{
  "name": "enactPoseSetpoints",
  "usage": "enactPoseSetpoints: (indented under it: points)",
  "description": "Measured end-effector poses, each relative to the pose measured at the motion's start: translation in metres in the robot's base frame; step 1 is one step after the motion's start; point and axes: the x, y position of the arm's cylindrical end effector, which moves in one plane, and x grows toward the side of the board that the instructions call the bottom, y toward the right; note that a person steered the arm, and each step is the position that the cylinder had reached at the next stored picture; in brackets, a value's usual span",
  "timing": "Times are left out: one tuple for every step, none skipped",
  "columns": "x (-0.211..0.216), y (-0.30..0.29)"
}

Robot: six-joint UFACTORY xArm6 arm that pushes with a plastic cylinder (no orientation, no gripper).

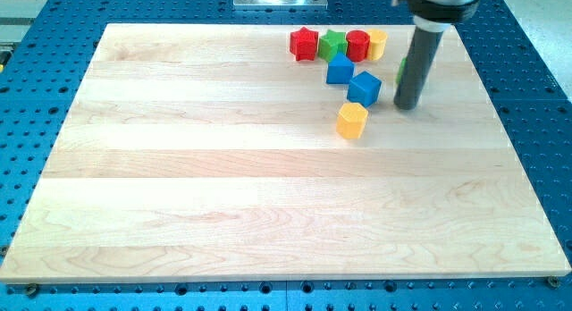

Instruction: Move the cube above the hexagon

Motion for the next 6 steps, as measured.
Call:
enactPoseSetpoints:
  points:
    - [-0.006, -0.014]
    - [0.0, -0.05]
    - [0.006, -0.079]
    - [0.021, -0.028]
    - [0.058, -0.037]
    - [0.06, -0.085]
